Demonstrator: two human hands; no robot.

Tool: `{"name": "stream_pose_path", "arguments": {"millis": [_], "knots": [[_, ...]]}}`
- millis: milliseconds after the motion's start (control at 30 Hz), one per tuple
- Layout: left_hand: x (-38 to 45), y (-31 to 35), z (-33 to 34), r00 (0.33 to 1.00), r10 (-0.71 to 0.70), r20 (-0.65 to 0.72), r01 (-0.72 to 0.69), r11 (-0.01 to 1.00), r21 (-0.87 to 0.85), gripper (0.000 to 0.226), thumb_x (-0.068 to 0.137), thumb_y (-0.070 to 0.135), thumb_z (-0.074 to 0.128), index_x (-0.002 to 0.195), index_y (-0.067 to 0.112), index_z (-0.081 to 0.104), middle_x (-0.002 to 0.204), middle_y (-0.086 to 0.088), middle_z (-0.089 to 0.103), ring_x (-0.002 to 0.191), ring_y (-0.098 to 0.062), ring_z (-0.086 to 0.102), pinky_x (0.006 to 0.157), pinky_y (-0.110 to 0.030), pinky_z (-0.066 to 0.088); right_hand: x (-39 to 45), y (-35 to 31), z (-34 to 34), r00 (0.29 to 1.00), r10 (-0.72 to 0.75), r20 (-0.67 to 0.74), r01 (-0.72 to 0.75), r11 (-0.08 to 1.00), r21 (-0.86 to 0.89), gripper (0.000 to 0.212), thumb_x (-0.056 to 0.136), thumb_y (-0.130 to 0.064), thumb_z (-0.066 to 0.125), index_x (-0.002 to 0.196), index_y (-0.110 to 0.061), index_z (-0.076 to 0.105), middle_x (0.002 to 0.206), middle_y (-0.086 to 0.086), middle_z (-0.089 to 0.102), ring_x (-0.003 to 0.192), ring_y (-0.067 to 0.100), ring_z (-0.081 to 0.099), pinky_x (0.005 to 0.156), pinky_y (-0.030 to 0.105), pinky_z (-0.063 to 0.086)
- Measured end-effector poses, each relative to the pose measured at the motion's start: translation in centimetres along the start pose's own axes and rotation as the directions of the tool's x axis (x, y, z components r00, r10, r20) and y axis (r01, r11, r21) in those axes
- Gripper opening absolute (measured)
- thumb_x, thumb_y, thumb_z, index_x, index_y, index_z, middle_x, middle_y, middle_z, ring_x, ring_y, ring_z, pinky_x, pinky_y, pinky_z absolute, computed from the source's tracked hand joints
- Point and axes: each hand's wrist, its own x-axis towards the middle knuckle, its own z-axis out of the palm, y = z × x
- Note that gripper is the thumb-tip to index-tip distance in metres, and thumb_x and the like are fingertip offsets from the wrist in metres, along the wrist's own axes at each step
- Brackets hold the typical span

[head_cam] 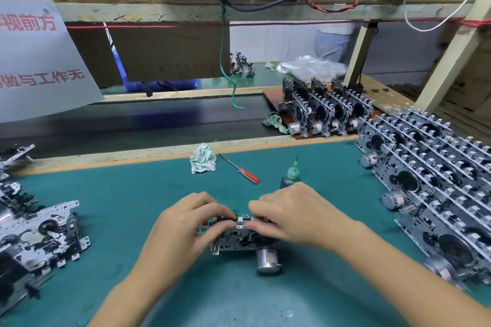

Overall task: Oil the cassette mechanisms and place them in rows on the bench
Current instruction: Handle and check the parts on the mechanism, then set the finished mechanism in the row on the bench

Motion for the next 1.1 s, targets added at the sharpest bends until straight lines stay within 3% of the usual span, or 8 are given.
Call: {"name": "stream_pose_path", "arguments": {"millis": [333, 467, 667, 800, 933, 1067, 1100], "knots": [[3.0, 2.3, -2.0, 0.983, 0.182, 0.008, -0.182, 0.983, 0.019, 0.024, 0.085, 0.039, 0.056, 0.081, 0.022, 0.072, 0.076, 0.014, 0.057, 0.071, 0.013, 0.043, 0.065, -0.004, 0.035, -1.2, 0.7, -3.3, 0.997, 0.029, -0.068, -0.019, 0.988, 0.155, 0.038, 0.092, -0.04, 0.042, 0.064, -0.015, 0.047, 0.053, -0.003, 0.046, 0.046, 0.022, 0.041, 0.04, 0.028, 0.03], [5.2, 3.6, -2.6, 0.973, 0.23, -0.007, -0.23, 0.973, 0.025, 0.017, 0.083, 0.036, 0.066, 0.081, 0.02, 0.073, 0.078, 0.017, 0.055, 0.073, 0.015, 0.044, 0.068, -0.002, 0.032, -1.1, 1.8, -5.3, 0.99, 0.09, -0.104, -0.068, 0.977, 0.202, 0.033, 0.091, -0.041, 0.043, 0.066, -0.021, 0.04, 0.055, -0.01, 0.032, 0.049, 0.013, 0.028, 0.046, 0.03, 0.028], [9.5, 5.3, -2.3, 0.96, 0.28, -0.004, -0.279, 0.959, 0.049, 0.014, 0.083, 0.032, 0.065, 0.084, 0.021, 0.073, 0.08, 0.007, 0.059, 0.07, 0.007, 0.044, 0.066, -0.012, 0.035, -1.6, 4.3, -7.2, 0.965, 0.203, -0.164, -0.162, 0.958, 0.237, 0.037, 0.09, -0.044, 0.044, 0.062, -0.019, 0.047, 0.049, -0.01, 0.036, 0.049, 0.014, 0.036, 0.047, 0.021, 0.025], [13.6, 6.2, -1.3, 0.939, 0.343, 0.012, -0.342, 0.936, 0.078, 0.014, 0.085, 0.03, 0.067, 0.087, 0.018, 0.074, 0.082, 0.008, 0.059, 0.071, 0.002, 0.039, 0.065, -0.014, 0.035, -1.7, 6.8, -8.4, 0.934, 0.307, -0.183, -0.262, 0.936, 0.235, 0.036, 0.091, -0.048, 0.046, 0.06, -0.029, 0.039, 0.044, -0.01, 0.04, 0.041, 0.012, 0.038, 0.044, 0.016, 0.027], [19.1, 7.1, 0.6, 0.925, 0.378, 0.034, -0.379, 0.92, 0.103, 0.015, 0.086, 0.027, 0.068, 0.092, 0.016, 0.074, 0.081, 0.008, 0.052, 0.075, -0.008, 0.047, 0.065, -0.021, 0.034, -2.0, 10.6, -9.2, 0.881, 0.428, -0.199, -0.369, 0.888, 0.275, 0.041, 0.092, -0.047, 0.047, 0.06, -0.021, 0.047, 0.045, -0.008, 0.045, 0.047, 0.01, 0.044, 0.045, 0.014, 0.032], [23.3, 7.0, 4.2, 0.927, 0.333, 0.172, -0.361, 0.917, 0.171, 0.021, 0.091, 0.029, 0.061, 0.108, 0.02, 0.069, 0.101, -0.001, 0.062, 0.093, -0.02, 0.058, 0.08, -0.032, 0.043, -2.8, 14.1, -8.0, 0.825, 0.523, -0.214, -0.493, 0.851, 0.18, 0.041, 0.093, -0.038, 0.05, 0.059, -0.016, 0.044, 0.045, -0.003, 0.043, 0.043, 0.009, 0.035, 0.047, 0.017, 0.026], [24.0, 6.8, 5.3, 0.923, 0.323, 0.208, -0.363, 0.911, 0.196, 0.023, 0.092, 0.03, 0.06, 0.113, 0.022, 0.067, 0.108, 0.0, 0.062, 0.1, -0.019, 0.057, 0.081, -0.033, 0.043, -3.0, 14.9, -7.4, 0.809, 0.554, -0.195, -0.53, 0.832, 0.163, 0.042, 0.094, -0.037, 0.05, 0.059, -0.016, 0.043, 0.046, -0.002, 0.042, 0.045, 0.012, 0.037, 0.051, 0.023, 0.03]]}}
